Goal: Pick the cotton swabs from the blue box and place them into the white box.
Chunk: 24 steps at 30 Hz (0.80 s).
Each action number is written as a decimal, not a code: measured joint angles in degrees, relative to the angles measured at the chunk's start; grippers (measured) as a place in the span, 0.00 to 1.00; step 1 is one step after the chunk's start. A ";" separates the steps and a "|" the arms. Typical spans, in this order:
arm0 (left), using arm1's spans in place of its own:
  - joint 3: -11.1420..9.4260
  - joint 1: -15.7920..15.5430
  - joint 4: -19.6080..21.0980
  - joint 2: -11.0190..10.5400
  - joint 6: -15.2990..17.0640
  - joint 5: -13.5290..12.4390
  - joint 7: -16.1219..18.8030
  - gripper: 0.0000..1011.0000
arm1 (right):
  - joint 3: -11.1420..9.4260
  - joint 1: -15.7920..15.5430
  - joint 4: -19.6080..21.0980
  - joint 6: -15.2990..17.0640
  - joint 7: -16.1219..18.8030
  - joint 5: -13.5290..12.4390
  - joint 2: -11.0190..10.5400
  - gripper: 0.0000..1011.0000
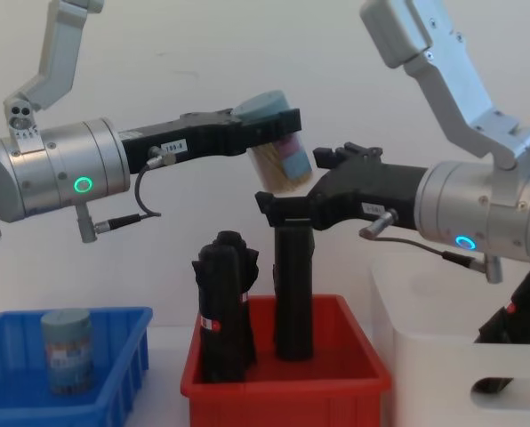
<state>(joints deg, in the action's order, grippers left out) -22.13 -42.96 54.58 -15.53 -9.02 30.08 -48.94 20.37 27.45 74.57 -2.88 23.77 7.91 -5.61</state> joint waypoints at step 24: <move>-0.37 -0.28 -0.73 0.14 0.05 -0.17 -0.12 0.66 | 1.03 2.64 -3.22 0.41 -1.74 -0.33 2.13 0.93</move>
<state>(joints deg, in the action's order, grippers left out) -22.50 -43.24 53.85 -15.39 -8.96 29.90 -49.06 21.40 30.09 71.36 -2.47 22.03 7.59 -3.48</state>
